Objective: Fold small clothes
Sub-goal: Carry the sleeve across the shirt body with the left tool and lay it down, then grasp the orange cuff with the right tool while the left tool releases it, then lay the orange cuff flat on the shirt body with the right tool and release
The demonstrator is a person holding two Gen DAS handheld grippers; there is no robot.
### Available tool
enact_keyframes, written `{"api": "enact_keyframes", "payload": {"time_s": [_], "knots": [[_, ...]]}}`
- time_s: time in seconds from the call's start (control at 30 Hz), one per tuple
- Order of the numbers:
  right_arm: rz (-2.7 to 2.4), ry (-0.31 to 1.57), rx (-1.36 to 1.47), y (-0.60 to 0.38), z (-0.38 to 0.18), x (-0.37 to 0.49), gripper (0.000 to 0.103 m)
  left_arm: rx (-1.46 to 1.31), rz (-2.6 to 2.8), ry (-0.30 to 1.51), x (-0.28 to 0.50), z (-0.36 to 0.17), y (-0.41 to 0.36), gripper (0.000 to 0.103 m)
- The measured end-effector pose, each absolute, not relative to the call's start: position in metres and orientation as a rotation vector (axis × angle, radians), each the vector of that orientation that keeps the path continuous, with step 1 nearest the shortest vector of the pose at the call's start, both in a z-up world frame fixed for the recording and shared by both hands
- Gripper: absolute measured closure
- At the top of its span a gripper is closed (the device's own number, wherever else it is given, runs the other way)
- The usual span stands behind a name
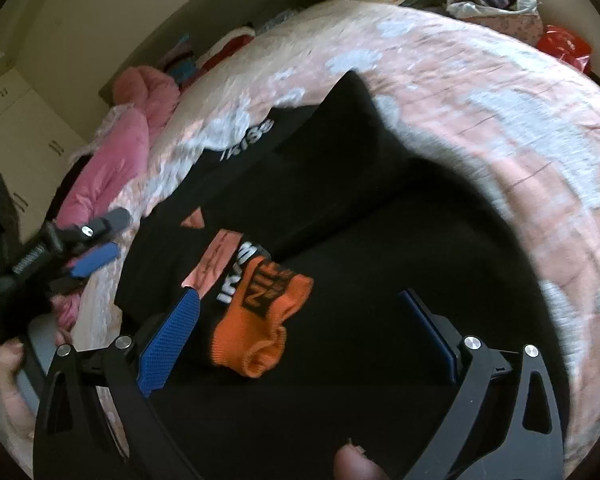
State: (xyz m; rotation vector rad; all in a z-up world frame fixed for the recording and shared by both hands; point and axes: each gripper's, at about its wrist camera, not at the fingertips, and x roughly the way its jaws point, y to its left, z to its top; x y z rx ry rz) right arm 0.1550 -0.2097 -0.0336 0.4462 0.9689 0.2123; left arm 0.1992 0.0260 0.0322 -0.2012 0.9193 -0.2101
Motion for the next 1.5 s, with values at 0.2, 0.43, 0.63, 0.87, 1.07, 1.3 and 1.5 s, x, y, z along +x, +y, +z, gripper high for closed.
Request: {"api": "enact_keyframes", "payload": {"time_s": [0.2, 0.43, 0.63, 0.87, 1.07, 1.3, 1.5], "knots": [[0.188, 0.999, 0.391, -0.19, -0.05, 0.167, 0.038, -0.218, -0.131, 0.891, 0.193, 0.039, 0.064, 0.016], [0.299, 0.956, 0.304, -0.173, -0.046, 0.176, 0.091, -0.241, -0.064, 0.879, 0.185, 0.037, 0.095, 0.016], [0.364, 0.845, 0.173, -0.161, 0.0, 0.191, 0.092, -0.26, -0.04, 0.883, 0.182, 0.034, 0.109, 0.016], [0.394, 0.73, 0.057, -0.165, 0.059, 0.22, 0.092, -0.271, -0.039, 0.89, 0.184, 0.03, 0.113, 0.016], [0.347, 0.713, 0.021, -0.188, 0.069, 0.244, 0.092, -0.244, -0.062, 0.899, 0.188, 0.024, 0.096, 0.015], [0.318, 0.745, 0.015, -0.193, 0.049, 0.249, 0.092, -0.223, -0.088, 0.903, 0.199, 0.024, 0.076, 0.016], [0.299, 0.77, 0.046, -0.198, 0.036, 0.25, 0.092, -0.202, -0.094, 0.921, 0.211, 0.021, 0.068, 0.016]]}}
